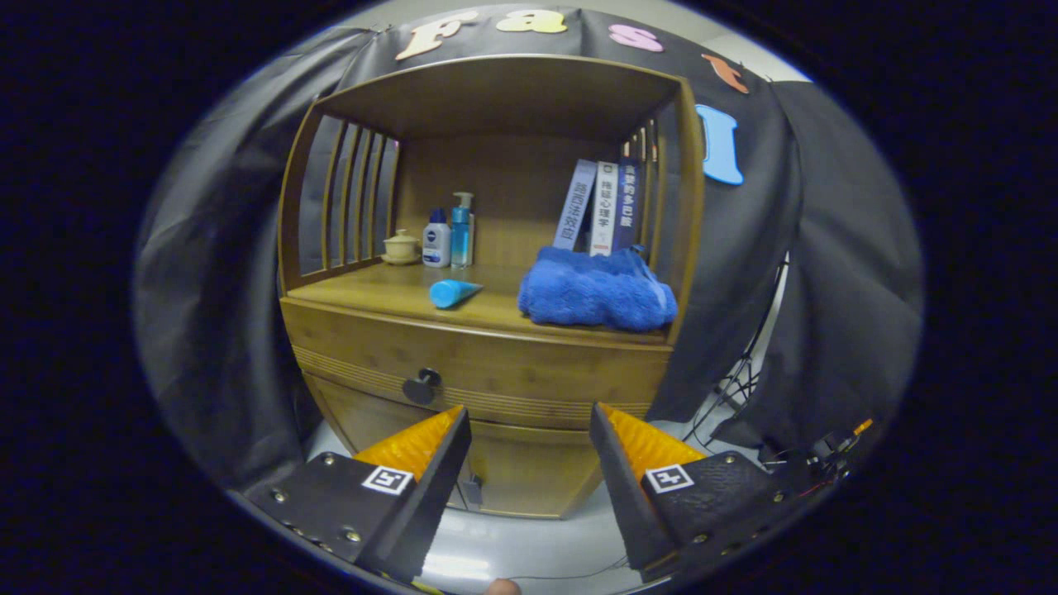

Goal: Pull open the drawer, take out the items inside it, and place them on the countertop above the cabinet.

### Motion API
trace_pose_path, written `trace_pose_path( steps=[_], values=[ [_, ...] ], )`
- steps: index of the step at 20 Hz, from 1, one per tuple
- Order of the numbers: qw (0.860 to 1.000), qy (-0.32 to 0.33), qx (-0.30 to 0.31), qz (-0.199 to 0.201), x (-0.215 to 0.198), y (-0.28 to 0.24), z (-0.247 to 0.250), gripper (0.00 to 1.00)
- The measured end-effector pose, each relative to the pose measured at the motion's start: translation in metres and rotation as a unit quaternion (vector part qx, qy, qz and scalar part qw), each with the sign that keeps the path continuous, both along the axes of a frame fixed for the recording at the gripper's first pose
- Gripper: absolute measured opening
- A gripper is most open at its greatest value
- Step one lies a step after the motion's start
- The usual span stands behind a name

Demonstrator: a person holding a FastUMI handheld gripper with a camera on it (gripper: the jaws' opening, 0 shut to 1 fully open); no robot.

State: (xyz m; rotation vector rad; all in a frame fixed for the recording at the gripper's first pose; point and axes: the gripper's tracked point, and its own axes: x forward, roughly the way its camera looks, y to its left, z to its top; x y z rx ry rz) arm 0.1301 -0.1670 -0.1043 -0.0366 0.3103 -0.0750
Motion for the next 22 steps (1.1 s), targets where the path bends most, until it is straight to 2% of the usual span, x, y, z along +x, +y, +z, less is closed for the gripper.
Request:
trace_pose_path(
  steps=[5,9,16,22],
  values=[
    [1.0,-0.006,0.017,-0.018,-0.013,-0.041,-0.017,0.87],
    [1.0,-0.011,0.002,-0.026,-0.023,-0.074,-0.026,0.87],
    [0.997,-0.026,-0.004,-0.067,-0.04,-0.141,-0.041,0.87],
    [0.995,-0.054,0.004,-0.088,-0.049,-0.172,-0.043,0.87]
  ],
)
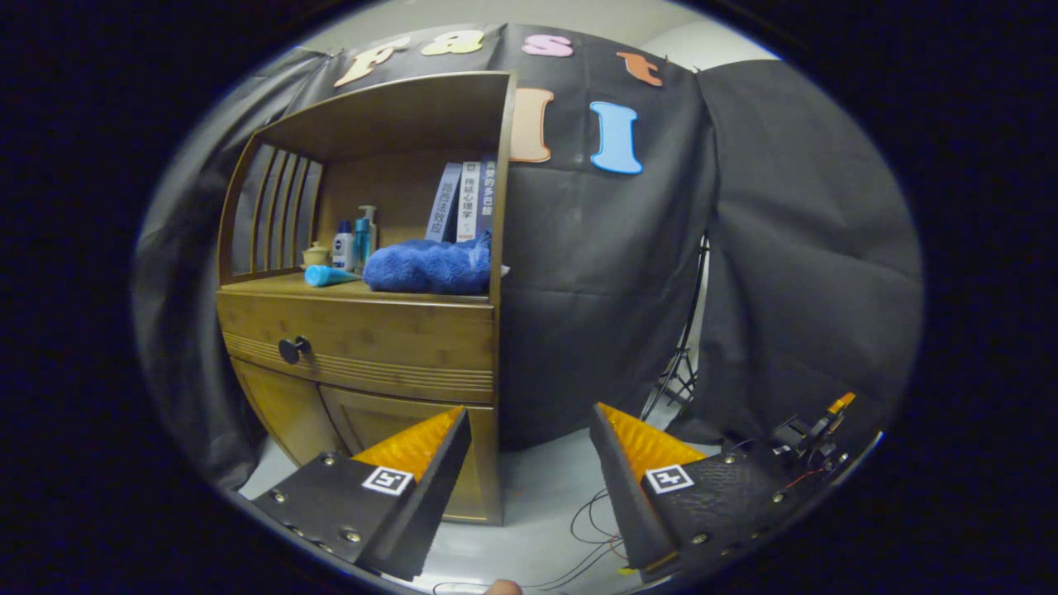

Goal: Pull open the drawer, take out the items inside it, and place them on the countertop above the cabinet.

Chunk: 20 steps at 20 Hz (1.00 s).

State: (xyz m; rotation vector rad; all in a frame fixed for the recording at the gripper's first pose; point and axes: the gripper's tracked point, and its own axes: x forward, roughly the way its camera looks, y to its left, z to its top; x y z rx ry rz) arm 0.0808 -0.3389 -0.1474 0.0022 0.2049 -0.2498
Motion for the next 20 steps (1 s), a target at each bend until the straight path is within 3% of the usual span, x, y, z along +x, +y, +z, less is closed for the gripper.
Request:
trace_pose_path(
  steps=[20],
  values=[
    [1.0,0.0,0.007,0.003,-0.0001,-0.0085,-0.0044,0.87]
  ],
)
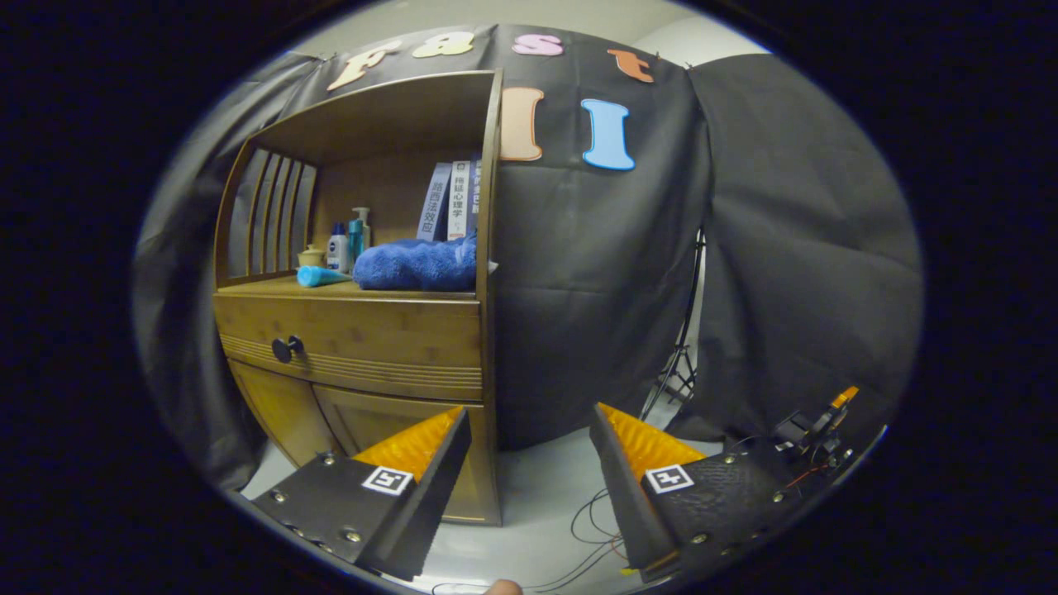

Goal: Pull open the drawer, take out the items inside it, and place them on the countertop above the cabinet.

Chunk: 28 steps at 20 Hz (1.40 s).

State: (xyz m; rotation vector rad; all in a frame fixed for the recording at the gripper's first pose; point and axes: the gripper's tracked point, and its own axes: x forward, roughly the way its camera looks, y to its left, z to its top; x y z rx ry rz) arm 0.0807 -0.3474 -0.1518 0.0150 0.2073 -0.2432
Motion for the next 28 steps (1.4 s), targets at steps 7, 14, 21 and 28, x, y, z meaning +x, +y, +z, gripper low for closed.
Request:
trace_pose_path(
  steps=[7,14,21,28],
  values=[
    [1.0,-0.002,0.003,-0.002,-0.0026,-0.0037,-0.0007,0.87],
    [1.0,-0.004,0.005,-0.002,-0.0039,-0.0054,0.0007,0.87],
    [1.0,-0.006,0.006,-0.001,-0.0041,-0.0059,0.0013,0.87],
    [1.0,-0.001,0.006,0.003,-0.0039,-0.0045,-0.0002,0.87]
  ],
)
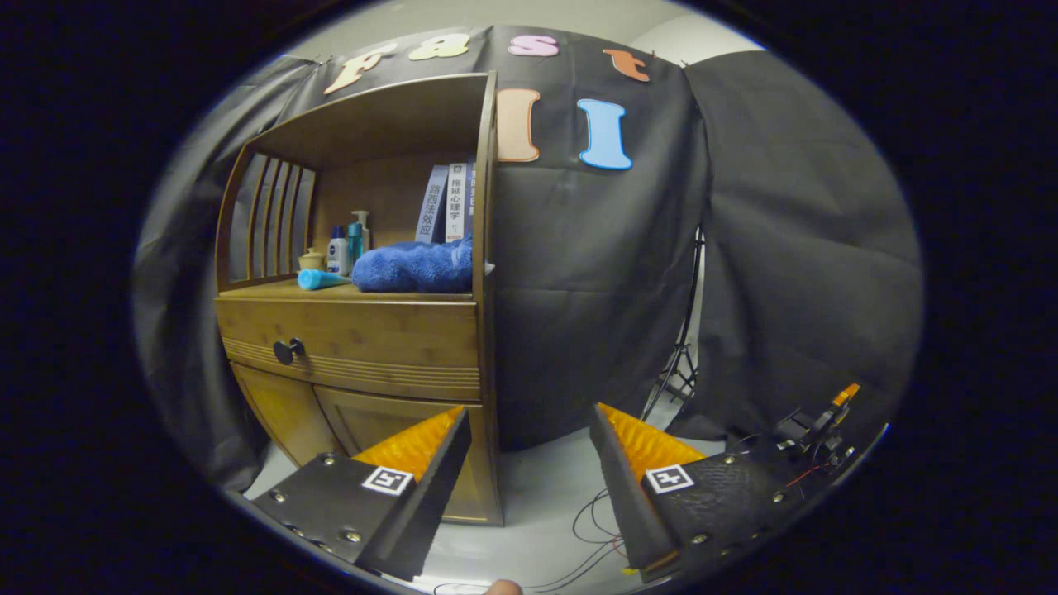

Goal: Pull open the drawer, take out the items inside it, and place them on the countertop above the cabinet.

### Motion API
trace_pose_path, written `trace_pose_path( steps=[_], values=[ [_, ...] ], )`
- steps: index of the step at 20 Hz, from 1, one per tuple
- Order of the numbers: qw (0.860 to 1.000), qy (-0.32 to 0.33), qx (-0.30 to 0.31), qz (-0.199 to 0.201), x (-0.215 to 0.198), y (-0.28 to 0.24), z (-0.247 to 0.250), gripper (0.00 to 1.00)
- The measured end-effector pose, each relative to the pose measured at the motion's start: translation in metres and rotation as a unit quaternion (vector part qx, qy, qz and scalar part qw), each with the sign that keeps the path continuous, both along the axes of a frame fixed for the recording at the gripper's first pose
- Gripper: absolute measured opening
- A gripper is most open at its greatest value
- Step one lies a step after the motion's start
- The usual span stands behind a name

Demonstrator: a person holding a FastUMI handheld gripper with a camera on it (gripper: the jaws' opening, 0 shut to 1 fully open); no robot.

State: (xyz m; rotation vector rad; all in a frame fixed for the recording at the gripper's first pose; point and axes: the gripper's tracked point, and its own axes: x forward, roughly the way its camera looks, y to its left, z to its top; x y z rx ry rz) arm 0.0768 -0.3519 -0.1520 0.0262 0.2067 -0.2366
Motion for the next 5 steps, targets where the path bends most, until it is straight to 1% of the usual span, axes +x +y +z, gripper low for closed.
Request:
trace_pose_path(
  steps=[5],
  values=[
    [1.0,0.021,-0.021,0.002,-0.0051,-0.0026,-0.0021,0.88]
  ],
)
